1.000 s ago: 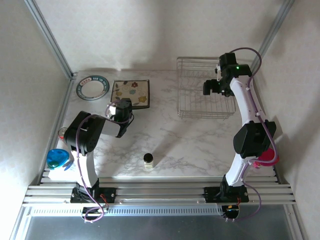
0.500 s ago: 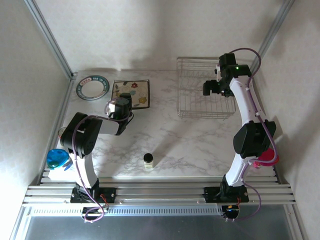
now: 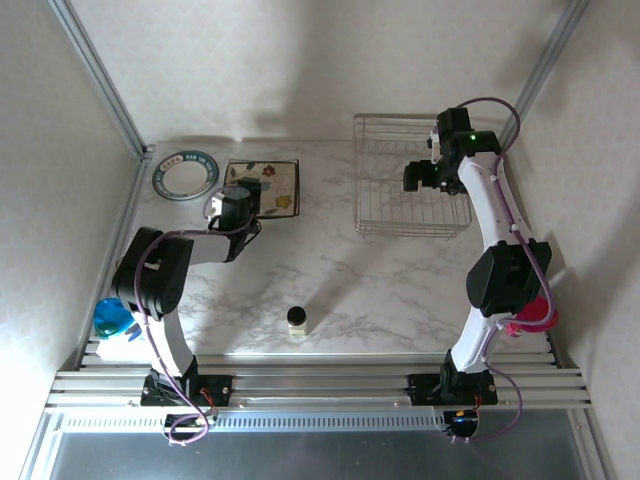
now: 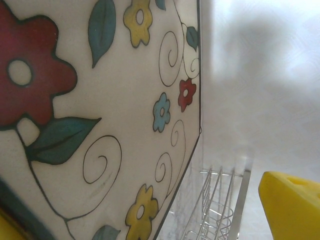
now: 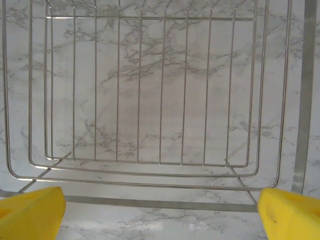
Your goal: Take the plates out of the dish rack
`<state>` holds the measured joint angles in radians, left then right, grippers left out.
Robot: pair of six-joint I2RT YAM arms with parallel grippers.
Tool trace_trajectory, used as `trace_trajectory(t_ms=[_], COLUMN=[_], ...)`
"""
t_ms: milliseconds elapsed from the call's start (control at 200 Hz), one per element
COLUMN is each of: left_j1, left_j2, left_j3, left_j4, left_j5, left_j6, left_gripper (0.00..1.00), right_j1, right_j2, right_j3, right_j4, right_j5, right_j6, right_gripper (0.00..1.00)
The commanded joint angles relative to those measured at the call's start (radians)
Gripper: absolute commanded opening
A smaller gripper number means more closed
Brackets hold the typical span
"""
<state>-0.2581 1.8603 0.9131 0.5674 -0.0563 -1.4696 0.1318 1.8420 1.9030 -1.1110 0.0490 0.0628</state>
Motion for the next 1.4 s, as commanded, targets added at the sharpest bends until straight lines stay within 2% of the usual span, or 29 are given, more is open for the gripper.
trace_trajectory(t_ms=[0, 325, 1051, 1317, 1397], left_j1=[0.021, 0.024, 0.028, 0.018, 0.018], left_j2=[-0.025, 0.026, -0.104, -0.222, -0.285], left_j3=[0.041, 0.112, 0.217, 0.100, 0.075], left_j4=[-0.020, -0.055, -0.461, -0.425, -0.396], left_j5=[0.058, 0.149, 0.184, 0.217, 0.212], left_j6=[0.053, 0.081, 0.256, 0.257, 0.341], left_gripper=[1.00, 1.00, 1.00, 1.00, 1.00], right_j1=[0.008, 0.010, 0.013, 0.014, 0.017], right_j2=[-0.033, -0.037, -0.042, -0.087, -0.150], right_j3=[-0.018, -0.027, -0.058, -0.116, -0.187], right_j4=[0.011, 0.019, 0.088, 0.098, 0.138], right_j5=[-0.014, -0.014, -0.069, -0.062, -0.050], right_j6=[-0.002, -0.003, 0.025, 0.022, 0.007], right_gripper=[0.99, 0.99, 0.99, 0.99, 0.99])
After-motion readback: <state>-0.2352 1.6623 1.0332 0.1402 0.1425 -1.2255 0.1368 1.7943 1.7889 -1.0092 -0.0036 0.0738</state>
